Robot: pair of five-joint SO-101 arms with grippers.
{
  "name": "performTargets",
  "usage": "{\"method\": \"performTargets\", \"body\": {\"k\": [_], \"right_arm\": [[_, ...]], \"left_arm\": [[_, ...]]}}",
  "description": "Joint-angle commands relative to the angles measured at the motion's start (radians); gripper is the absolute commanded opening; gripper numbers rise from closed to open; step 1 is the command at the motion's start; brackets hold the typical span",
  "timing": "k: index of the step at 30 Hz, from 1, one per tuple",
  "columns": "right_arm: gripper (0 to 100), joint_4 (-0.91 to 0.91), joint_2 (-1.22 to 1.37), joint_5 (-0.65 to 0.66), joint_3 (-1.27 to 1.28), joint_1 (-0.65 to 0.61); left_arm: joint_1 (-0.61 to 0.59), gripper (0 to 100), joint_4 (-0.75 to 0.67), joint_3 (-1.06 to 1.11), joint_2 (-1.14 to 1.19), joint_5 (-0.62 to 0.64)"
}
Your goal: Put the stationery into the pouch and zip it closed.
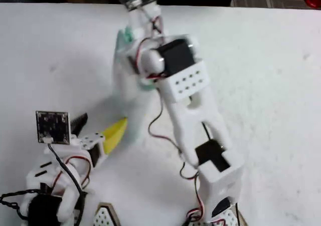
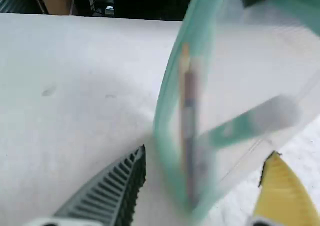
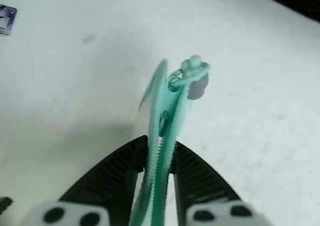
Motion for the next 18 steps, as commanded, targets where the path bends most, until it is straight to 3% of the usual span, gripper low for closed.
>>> {"method": "performTargets", "body": {"k": [1,5,9,12,18], "right_arm": [[1.5,-0.004,-0.015,0.307,-0.141,0.061],[1.5,0.027,-0.019,0.569,-0.158,0.059],[1.5,0.027,-0.022,0.632,-0.057,0.059],[1.5,0.028,-0.068,0.680,0.098,0.058],[1.9,0.022,-0.188,0.898,0.549,0.030]], "left_arm": [[-0.012,37,-0.021,-0.051,0.008,0.011],[-0.012,37,-0.023,-0.049,0.008,0.011],[-0.022,37,-0.048,-0.011,0.008,0.011],[-0.088,37,-0.115,0.041,0.008,0.012],[-0.151,34,-0.195,0.095,0.008,0.014]]}}
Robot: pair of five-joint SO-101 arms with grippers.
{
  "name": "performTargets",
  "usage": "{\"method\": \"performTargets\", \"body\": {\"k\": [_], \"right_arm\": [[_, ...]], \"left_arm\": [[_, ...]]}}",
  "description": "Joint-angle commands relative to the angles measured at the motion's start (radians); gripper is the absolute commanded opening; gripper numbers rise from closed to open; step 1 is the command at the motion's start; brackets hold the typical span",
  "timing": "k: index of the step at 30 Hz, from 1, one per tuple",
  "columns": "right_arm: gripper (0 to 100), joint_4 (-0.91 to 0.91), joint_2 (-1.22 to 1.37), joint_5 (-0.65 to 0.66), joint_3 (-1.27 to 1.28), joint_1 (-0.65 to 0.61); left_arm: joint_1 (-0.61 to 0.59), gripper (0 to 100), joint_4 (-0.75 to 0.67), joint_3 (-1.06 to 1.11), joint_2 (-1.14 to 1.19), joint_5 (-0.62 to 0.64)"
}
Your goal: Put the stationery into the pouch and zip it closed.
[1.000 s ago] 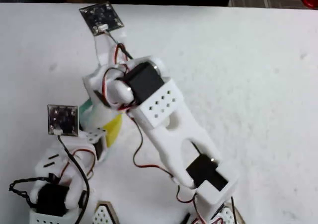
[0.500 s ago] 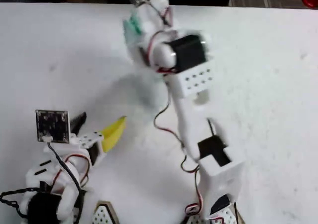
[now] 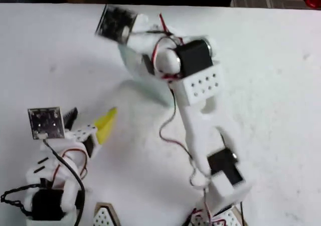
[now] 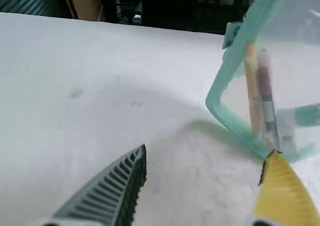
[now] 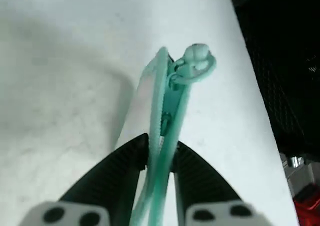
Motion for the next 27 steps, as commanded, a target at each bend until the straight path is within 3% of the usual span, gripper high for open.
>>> {"method": "performTargets", "body": {"k": [1,6,8,11,12,15,21,27], "right_arm": [[3.4,0.005,-0.035,0.100,0.233,-0.013],[19.3,-0.025,-0.035,-0.018,0.267,-0.021],[16.8,-0.019,-0.035,-0.015,0.269,-0.031],[1.8,-0.022,-0.035,0.052,0.278,-0.038],[0.8,-0.025,-0.039,0.081,0.287,-0.036],[1.3,-0.064,-0.068,0.140,0.264,0.010],[1.8,-0.363,-0.278,0.087,0.272,0.122],[1.8,-0.631,-0.568,0.037,0.560,0.119]], "left_arm": [[-0.025,34,-0.060,0.003,0.007,0.014],[-0.027,34,-0.058,0.003,0.007,0.014],[-0.028,34,-0.057,0.003,0.007,0.014],[-0.030,34,-0.052,0.000,0.007,0.014],[-0.030,34,-0.052,0.000,0.007,0.014],[-0.039,34,-0.051,-0.002,0.007,0.014],[-0.136,34,-0.058,-0.005,0.007,0.101],[-0.193,34,-0.052,-0.025,0.007,0.161]]}}
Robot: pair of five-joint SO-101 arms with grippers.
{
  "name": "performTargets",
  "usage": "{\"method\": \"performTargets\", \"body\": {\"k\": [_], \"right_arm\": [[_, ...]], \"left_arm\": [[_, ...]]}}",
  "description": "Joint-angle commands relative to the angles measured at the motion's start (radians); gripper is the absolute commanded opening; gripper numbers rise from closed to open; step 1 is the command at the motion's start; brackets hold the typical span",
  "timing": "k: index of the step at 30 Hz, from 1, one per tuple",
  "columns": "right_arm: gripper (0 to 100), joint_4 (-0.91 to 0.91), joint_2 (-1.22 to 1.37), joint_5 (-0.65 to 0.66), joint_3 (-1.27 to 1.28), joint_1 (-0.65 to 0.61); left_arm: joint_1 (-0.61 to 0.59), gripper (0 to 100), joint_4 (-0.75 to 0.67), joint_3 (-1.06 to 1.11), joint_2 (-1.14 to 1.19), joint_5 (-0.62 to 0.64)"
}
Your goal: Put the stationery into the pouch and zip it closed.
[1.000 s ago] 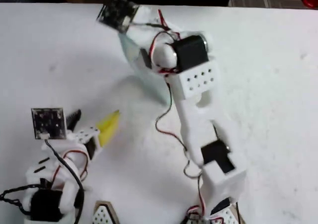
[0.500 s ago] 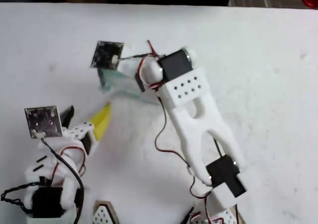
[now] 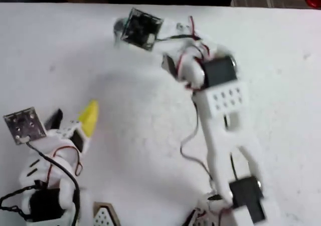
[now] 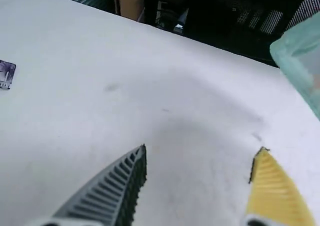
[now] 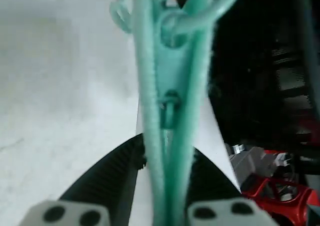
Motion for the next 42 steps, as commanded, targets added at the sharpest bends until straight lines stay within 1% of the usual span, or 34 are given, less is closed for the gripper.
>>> {"method": "performTargets", "body": {"k": [1,3,6,8,12,16,19,21,24,27,30,34,37,39,42], "right_arm": [[1.8,-0.202,-0.249,-0.014,0.203,0.007],[1.8,-0.314,-0.380,0.041,0.397,-0.019],[1.8,-0.437,-0.585,0.226,0.723,-0.056],[1.8,-0.524,-0.717,0.299,0.927,-0.054],[1.8,-0.802,-0.967,0.348,1.261,-0.002],[1.8,-1.178,-1.153,0.391,1.545,0.021],[1.8,-1.425,-1.230,0.397,1.703,0.010],[1.8,-1.521,-1.254,0.396,1.758,-0.016],[1.8,-1.560,-1.270,0.396,1.783,-0.039],[1.8,-1.560,-1.268,0.396,1.784,-0.050],[1.8,-1.572,-1.268,0.396,1.780,-0.050],[1.8,-1.702,-1.267,0.385,1.760,-0.051],[1.8,-1.735,-1.267,0.319,1.722,-0.045],[1.7,-1.662,-1.267,0.295,1.692,-0.016],[1.7,-1.437,-1.267,0.290,1.648,0.019]], "left_arm": [[-0.041,34,-0.029,-0.037,0.008,0.038],[-0.044,34,-0.029,-0.035,0.008,0.038],[-0.039,34,-0.034,-0.032,0.008,0.038],[-0.039,34,-0.034,-0.032,0.008,0.038],[-0.038,34,-0.035,-0.032,0.008,0.038],[-0.033,34,-0.035,-0.032,0.010,0.038],[0.030,34,-0.032,-0.032,0.010,0.034],[0.097,34,-0.029,-0.032,0.010,0.032],[0.182,34,-0.029,-0.037,0.010,0.028],[0.240,34,-0.028,-0.066,0.010,-0.020],[0.246,34,-0.032,-0.098,0.010,-0.055],[0.252,34,-0.029,-0.187,0.010,-0.087],[0.251,34,-0.005,-0.255,0.010,-0.086],[0.249,34,0.029,-0.293,0.010,-0.086],[0.254,34,0.091,-0.341,0.010,-0.087]]}}
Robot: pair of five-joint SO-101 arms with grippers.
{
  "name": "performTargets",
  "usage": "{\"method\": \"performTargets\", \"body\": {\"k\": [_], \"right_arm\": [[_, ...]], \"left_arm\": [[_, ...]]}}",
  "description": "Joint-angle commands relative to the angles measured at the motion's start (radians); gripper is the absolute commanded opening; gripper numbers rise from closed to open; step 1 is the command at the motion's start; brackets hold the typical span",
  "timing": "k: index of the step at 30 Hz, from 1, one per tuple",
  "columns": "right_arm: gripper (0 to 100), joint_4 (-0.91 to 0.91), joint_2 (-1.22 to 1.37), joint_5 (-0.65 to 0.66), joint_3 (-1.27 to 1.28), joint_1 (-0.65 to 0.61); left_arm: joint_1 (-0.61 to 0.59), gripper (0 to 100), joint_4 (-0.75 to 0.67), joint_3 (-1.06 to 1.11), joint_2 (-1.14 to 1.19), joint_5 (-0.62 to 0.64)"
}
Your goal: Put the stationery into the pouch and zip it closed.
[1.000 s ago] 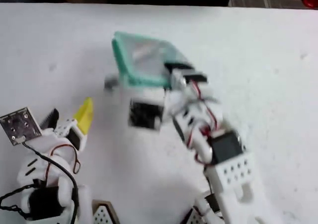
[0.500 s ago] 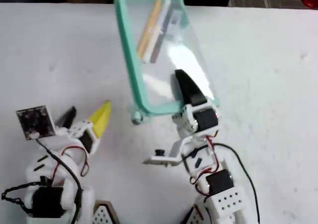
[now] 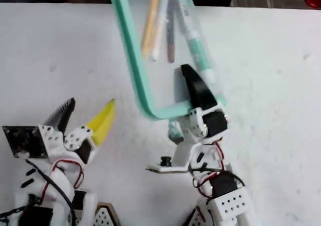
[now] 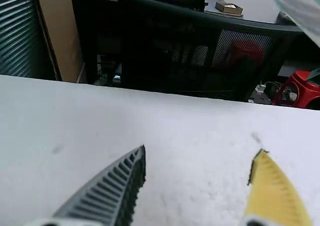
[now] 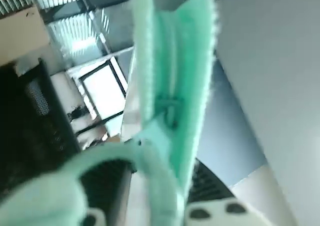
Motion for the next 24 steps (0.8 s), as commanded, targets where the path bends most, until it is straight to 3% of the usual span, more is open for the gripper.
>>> {"method": "performTargets", "body": {"k": [1,3,11,21,24], "right_arm": [[1.7,0.260,-0.028,-0.020,-0.110,0.035],[1.7,0.429,-0.035,-0.029,-0.152,0.035],[1.7,0.924,-0.025,-0.315,-0.427,0.025],[1.8,1.376,-0.025,-0.361,-0.644,-0.008],[1.8,1.511,-0.025,-0.359,-0.700,-0.045]], "left_arm": [[0.013,34,0.084,-0.114,0.010,-0.014],[0.015,34,0.110,-0.140,0.010,-0.058],[0.156,34,0.195,-0.166,0.008,-0.414],[0.245,37,0.258,-0.273,0.013,-0.818],[0.249,37,0.276,-0.305,0.013,-0.882]]}}
